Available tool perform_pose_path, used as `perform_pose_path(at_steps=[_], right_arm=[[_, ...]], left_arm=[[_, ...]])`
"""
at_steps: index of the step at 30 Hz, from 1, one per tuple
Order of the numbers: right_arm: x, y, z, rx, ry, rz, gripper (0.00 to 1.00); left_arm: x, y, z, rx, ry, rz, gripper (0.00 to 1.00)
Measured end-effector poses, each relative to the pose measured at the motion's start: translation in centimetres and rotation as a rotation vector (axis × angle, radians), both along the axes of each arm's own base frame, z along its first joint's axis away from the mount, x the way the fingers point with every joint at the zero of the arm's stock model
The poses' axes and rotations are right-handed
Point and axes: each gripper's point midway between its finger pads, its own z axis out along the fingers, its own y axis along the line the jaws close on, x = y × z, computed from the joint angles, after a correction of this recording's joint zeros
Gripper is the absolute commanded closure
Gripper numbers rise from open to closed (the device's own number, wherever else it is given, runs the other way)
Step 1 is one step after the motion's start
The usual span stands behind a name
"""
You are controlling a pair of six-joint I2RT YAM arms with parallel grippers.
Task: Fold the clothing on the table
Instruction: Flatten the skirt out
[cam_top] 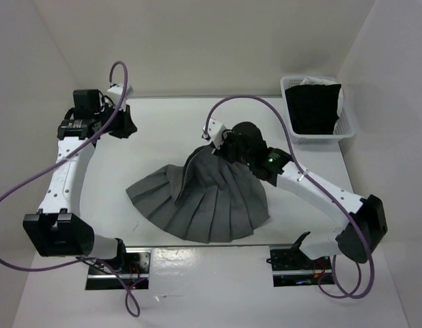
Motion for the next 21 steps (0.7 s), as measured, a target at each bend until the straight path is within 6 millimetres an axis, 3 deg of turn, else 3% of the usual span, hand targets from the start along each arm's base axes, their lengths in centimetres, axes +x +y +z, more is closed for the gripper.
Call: perform_pose_path(at_steps=[4,8,11,12,13,16,21], right_arm=[[4.0,-1.7,-3.1,-0.007,0.059,-0.078,1.0],[9.7,-6.9,-5.7,0.039,0.168,-0.217,1.0],[11.9,-10.1,-6.7,0.067,0.208,-0.3,1.0],[12.0,-10.3,-6.6,0.074,0.211,-0.304,1.0],[12.1,-10.2,-6.4,0.084,0.214,-0.302,1.0],[12.6,-9.3,-5.6,0.118,0.214,-0.275,1.0],[12.6,-8.4,-6.0,0.144,0.249,-0.244,1.0]], left_arm=[[1.0,-0.7,-2.1,0.027,0.042,-0.012,0.8],[0.1,-2.6,-6.2,0.139,0.089,-0.086,0.73],[-1.9,-4.4,-10.2,0.214,0.157,-0.178,0.63],[-2.7,-4.9,-11.4,0.239,0.18,-0.213,0.63],[-3.5,-5.4,-12.6,0.26,0.203,-0.241,0.5],[-5.7,-6.3,-14.9,0.326,0.233,-0.326,0.34],[-7.6,-9.3,-13.6,0.388,0.058,-0.414,0.29]])
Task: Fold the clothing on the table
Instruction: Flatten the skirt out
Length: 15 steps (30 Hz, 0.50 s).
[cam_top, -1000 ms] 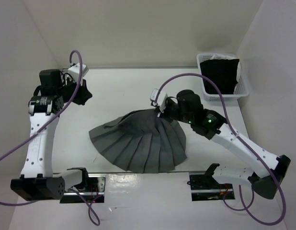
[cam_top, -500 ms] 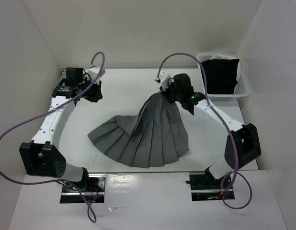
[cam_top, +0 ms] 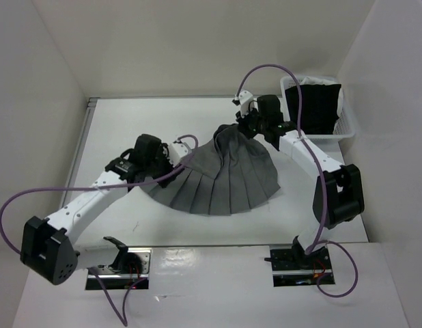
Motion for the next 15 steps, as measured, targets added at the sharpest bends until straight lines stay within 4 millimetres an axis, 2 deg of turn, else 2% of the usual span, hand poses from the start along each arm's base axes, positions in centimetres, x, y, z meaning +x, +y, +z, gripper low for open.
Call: perform_pose_path(at_steps=[3,6,10,15], right_arm=[[0.1,0.4,-0.7,0.009,0.024,0.008,1.0],[0.1,0.6,-1.4,0.015,0.052,0.013,1.0],[0.1,0.9,-2.1,0.024,0.08,0.019,1.0],[0.2,0.8,-2.0,0.035,0.097,0.013,1.0]], left_arm=[[-0.6,-2.7,1.2,-0.027,-0.112,-0.074,0.29],[-0.5,-4.4,1.0,-0.03,-0.181,-0.104,0.29],[0.0,-6.3,-1.0,0.018,-0.242,-0.13,0.29],[0.7,-8.5,-3.7,0.083,-0.262,-0.176,0.29]])
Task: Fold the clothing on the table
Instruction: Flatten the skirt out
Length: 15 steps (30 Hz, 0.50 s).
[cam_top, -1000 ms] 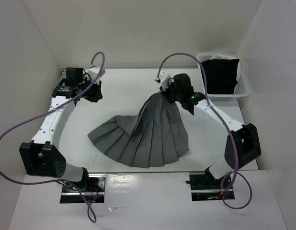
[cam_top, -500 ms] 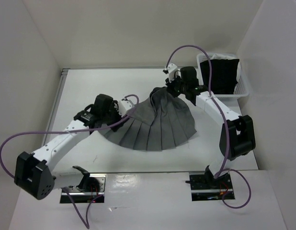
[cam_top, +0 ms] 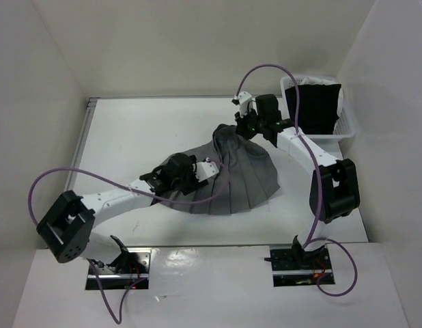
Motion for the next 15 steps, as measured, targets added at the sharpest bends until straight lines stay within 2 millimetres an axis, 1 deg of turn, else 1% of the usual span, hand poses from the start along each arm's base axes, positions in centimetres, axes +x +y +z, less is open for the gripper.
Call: perform_pose_path(at_steps=[3,5,9,12,15], right_arm=[[0.2,-0.6,0.1,0.011,0.007,-0.013,1.0],[0.4,-1.1,0.1,0.019,0.011,-0.022,1.0],[0.8,-2.3,0.2,0.035,0.019,-0.036,1.0],[0.8,-2.7,0.2,0.045,0.023,-0.038,1.0],[0.9,-2.9,0.2,0.051,0.027,-0.038,1.0]], left_arm=[[0.5,-1.4,-1.1,0.024,-0.009,-0.011,0.29],[0.7,-2.8,-1.7,0.03,-0.008,-0.03,0.3],[1.4,-5.2,-2.5,0.029,-0.006,-0.05,0.32],[2.4,-5.9,-2.7,0.03,-0.016,-0.039,0.32],[3.1,-6.3,-2.9,0.033,-0.026,-0.026,0.32]])
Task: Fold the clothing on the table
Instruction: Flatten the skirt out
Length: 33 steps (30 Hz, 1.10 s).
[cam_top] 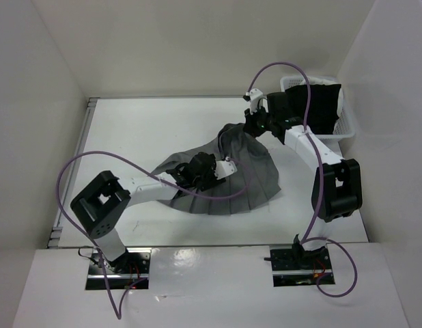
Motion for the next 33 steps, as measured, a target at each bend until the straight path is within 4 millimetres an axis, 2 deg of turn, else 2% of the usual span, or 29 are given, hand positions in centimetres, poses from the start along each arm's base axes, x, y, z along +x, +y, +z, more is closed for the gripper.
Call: perform_pose_path(at_steps=[14,19,25,28,29,31,33], right_arm=[[-0.2,0.1,0.1,0.021,0.009,0.017,1.0],[-0.2,0.1,0.1,0.025,0.012,0.017,1.0],[-0.3,0.2,0.1,0.032,0.019,0.018,1.0],[-0.4,0.3,0.0,0.034,0.021,0.021,1.0],[-0.4,0.3,0.0,0.036,0.022,0.023,1.0],[-0.5,0.4,0.0,0.037,0.023,0.026,1.0],[-0.5,0.4,0.0,0.039,0.025,0.028,1.0]], left_arm=[[0.7,-0.5,-1.9,0.027,0.006,0.011,0.33],[0.7,-0.8,-2.0,0.02,0.0,0.006,0.4],[0.7,-0.9,-3.6,0.041,0.021,0.003,0.5],[0.7,-1.0,-3.7,0.04,0.022,0.005,0.65],[0.8,-1.0,-3.6,0.037,0.021,0.006,0.82],[0.9,-1.1,-3.4,0.03,0.018,0.011,0.98],[1.1,-1.2,-3.2,0.03,0.011,0.013,1.0]])
